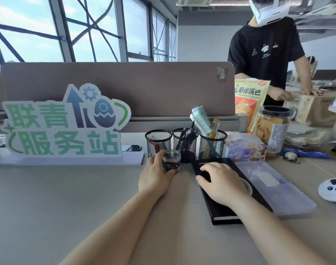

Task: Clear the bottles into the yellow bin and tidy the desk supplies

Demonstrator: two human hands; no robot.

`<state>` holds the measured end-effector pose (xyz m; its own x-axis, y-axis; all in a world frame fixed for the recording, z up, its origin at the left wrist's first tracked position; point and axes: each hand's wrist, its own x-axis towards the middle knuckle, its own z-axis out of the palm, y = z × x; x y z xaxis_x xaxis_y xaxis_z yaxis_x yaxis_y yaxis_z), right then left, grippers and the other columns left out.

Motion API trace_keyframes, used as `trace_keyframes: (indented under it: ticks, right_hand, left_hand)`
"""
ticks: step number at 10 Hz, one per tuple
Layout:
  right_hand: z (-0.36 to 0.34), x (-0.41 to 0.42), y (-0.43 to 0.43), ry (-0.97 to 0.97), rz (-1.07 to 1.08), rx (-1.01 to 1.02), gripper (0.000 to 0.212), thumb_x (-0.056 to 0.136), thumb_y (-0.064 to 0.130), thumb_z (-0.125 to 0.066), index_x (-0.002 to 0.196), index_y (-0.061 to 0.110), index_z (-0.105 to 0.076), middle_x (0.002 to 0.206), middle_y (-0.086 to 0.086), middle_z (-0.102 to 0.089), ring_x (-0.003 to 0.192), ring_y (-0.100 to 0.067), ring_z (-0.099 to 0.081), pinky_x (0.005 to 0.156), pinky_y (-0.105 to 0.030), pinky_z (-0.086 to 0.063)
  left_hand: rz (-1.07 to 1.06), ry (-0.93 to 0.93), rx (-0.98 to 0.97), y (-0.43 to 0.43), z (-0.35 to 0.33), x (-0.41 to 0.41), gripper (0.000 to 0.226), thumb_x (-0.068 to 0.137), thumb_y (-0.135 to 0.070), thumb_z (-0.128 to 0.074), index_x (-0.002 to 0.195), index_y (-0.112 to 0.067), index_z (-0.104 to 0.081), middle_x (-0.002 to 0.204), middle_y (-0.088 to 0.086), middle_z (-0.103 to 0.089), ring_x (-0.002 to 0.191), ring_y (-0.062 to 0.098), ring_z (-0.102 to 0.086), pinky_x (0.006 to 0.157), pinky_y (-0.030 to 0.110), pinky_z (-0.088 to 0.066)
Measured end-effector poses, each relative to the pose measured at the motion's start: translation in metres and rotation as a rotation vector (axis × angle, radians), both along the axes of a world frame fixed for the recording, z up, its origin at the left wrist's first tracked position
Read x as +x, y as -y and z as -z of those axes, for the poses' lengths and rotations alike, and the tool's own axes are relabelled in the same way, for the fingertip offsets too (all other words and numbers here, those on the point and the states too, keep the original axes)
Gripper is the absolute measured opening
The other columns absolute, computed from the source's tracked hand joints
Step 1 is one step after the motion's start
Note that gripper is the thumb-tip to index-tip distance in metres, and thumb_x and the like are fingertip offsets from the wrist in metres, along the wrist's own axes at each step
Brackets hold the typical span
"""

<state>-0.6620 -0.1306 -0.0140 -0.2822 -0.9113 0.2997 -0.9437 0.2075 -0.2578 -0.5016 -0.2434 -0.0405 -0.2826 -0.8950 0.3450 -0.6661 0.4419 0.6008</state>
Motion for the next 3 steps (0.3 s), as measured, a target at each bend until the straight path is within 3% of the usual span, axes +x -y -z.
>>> trace_keyframes:
  ticks: [2,3]
  right_hand:
    - [0.0011,-0.0006,0.0008,0.018,0.005,0.004,0.040,0.091,0.048,-0.046,0.124,0.028,-0.055,0.134,0.011,-0.051,0.123,-0.019,-0.043,0.101,-0.034,-0.037]
    - [0.0015,-0.0019,0.0015,0.063,0.012,0.013,0.042,0.090,0.050,-0.049,0.124,0.027,-0.056,0.134,0.010,-0.052,0.125,-0.019,-0.042,0.102,-0.034,-0.037]
  left_hand:
    - [0.014,0.058,-0.012,0.0025,-0.0004,0.0017,0.068,0.085,-0.045,-0.059,0.141,-0.043,-0.020,0.137,-0.001,-0.044,0.118,0.023,-0.050,0.095,0.039,-0.043]
    - [0.020,-0.031,0.050,-0.0017,-0.0005,0.0029,0.073,0.083,-0.044,-0.062,0.143,-0.040,-0.020,0.142,0.001,-0.038,0.126,0.024,-0.044,0.102,0.039,-0.039]
